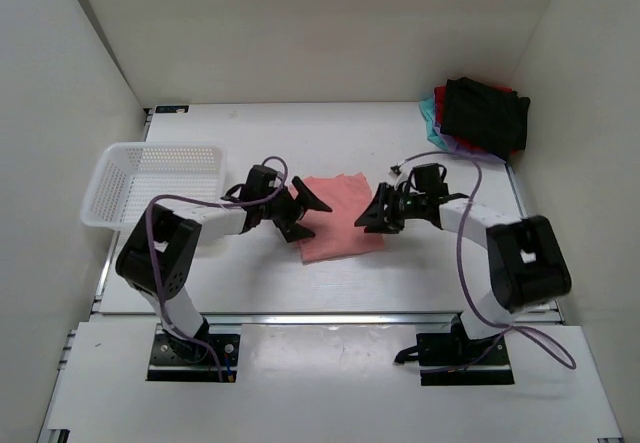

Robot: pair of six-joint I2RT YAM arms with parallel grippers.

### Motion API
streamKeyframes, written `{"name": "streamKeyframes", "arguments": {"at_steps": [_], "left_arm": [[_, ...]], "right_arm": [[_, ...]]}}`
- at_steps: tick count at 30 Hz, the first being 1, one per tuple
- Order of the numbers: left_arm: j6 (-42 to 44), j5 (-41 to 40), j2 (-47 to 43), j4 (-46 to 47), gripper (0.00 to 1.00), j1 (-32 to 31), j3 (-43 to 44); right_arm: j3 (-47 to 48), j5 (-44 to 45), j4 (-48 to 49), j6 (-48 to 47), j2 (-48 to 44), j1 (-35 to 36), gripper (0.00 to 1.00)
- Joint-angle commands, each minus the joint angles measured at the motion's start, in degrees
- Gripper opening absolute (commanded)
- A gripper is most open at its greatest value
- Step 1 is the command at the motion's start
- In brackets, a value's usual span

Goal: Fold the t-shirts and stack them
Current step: Smooth out wrinkles on the folded tshirt, then put the neatly folded tshirt into the corner of the board with the right arm

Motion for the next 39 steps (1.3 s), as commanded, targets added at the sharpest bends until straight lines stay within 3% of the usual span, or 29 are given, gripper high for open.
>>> {"name": "streamKeyframes", "arguments": {"at_steps": [1, 3, 6, 13, 15, 24, 29, 32, 34, 36, 38, 39], "left_arm": [[0.86, 0.51, -6.98, -2.5, 0.98, -0.2, 5.16], [-2.75, 1.47, -7.87, 1.52, 0.99, 0.15, 3.5], [-6.54, 2.45, -5.85, 7.34, 0.98, 0.77, 1.3], [0.48, -3.18, 2.14, 3.22, 0.99, 2.61, 0.68], [1.63, -4.84, 3.64, 2.34, 0.99, 2.88, 0.5], [3.56, -4.59, 8.74, 1.46, 0.99, 4.19, -1.44], [3.75, -4.76, 9.01, 1.37, 0.99, 4.72, -1.17], [3.57, -3.89, 9.27, 1.98, 0.99, 5.16, -1.43], [3.48, -3.97, 8.93, 2.42, 0.98, 5.08, -1.43], [3.57, -4.06, 9.54, 2.16, 0.99, 5.16, -1.17], [3.4, -3.27, 9.36, 3.47, 0.99, 5.34, -1.34], [3.22, -3.27, 9.28, 3.91, 0.99, 5.43, -1.78]], "right_arm": [[0.81, -0.86, 1.53, -2.8, -8.91, -2.69, 0.51], [-0.69, 0.52, 1.81, -4.11, -10.85, -4.63, 0.77], [-1.66, 3.77, 0.32, -8.67, -9.73, -6.74, 1.0], [6.32, 21.69, -7.67, -15.71, -1.73, -4.82, 0.99], [10.45, 23.2, -8.3, -16.68, 1.42, -3.5, 1.0], [20.22, 16.54, -7.24, -15.36, 14.8, -0.86, 0.99], [21.45, 7.32, -6.71, -14.13, 21.56, 0.19, 0.99], [20.41, 8.35, -8.12, -14.84, 21.49, 2.91, 1.0], [18.65, 8.89, -7.43, -15.02, 20.53, 4.24, 0.96], [17.24, 8.54, -6.37, -14.75, 20.08, 5.46, 0.8], [17.58, 7.4, -5.92, -13.35, 21.47, 5.47, 0.32], [18.2, 6.17, -6.19, -12.99, 22.36, 5.82, 0.26]]}}
